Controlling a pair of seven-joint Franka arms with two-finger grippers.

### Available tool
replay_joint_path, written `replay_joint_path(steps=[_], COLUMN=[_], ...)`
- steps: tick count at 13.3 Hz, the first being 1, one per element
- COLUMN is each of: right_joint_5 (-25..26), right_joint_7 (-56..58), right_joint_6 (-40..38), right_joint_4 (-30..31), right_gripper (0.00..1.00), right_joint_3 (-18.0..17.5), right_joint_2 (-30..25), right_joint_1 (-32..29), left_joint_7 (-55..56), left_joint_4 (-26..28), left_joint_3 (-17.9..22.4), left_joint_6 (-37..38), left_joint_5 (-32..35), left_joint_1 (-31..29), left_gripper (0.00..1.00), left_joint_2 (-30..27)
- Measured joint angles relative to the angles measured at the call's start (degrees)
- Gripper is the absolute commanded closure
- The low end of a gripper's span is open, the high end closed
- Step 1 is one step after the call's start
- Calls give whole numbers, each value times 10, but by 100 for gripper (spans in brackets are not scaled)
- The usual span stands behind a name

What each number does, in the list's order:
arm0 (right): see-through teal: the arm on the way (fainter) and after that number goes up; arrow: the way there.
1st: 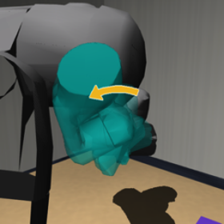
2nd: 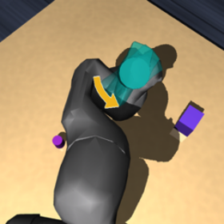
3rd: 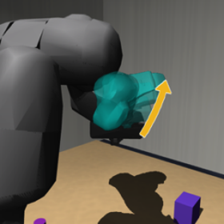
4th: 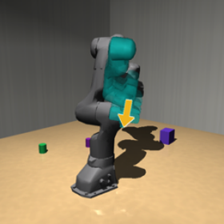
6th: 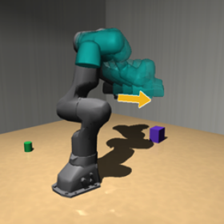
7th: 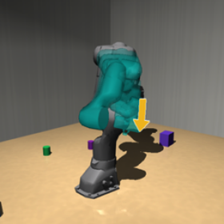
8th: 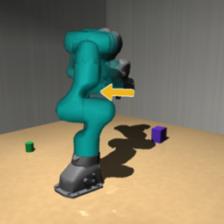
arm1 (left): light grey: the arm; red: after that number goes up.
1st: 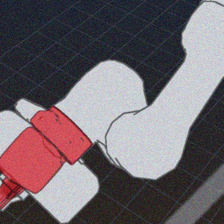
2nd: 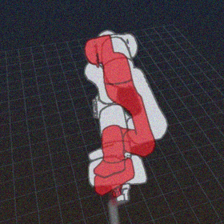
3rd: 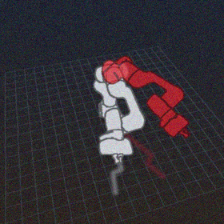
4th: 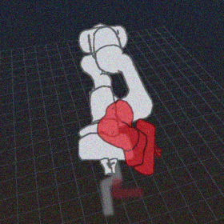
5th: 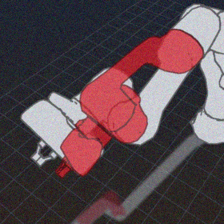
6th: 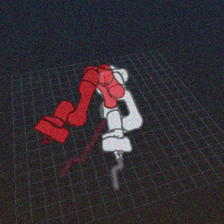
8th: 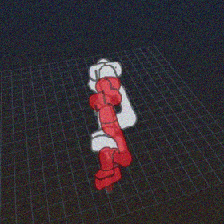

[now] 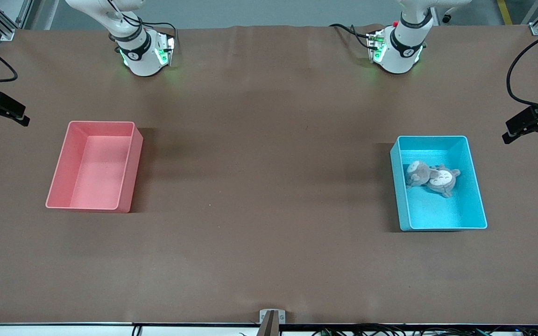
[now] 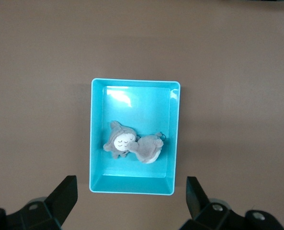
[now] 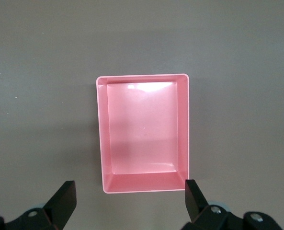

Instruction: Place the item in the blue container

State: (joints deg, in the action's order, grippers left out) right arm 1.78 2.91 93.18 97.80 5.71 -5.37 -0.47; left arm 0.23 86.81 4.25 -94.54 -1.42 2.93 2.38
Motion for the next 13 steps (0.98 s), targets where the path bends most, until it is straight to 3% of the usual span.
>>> replay_joint_path(steps=[13], right_joint_5=[0], right_joint_7=[0], right_joint_6=[-11], right_joint_4=[0], right_gripper=[0], right_joint_3=[0], right_joint_2=[0], right_joint_1=[0], left_joint_7=[0], left_joint_4=[-3], left_joint_3=[0], left_joint_6=[1], left_joint_5=[0], left_joint_1=[1], left_gripper=[0], left_joint_2=[-7])
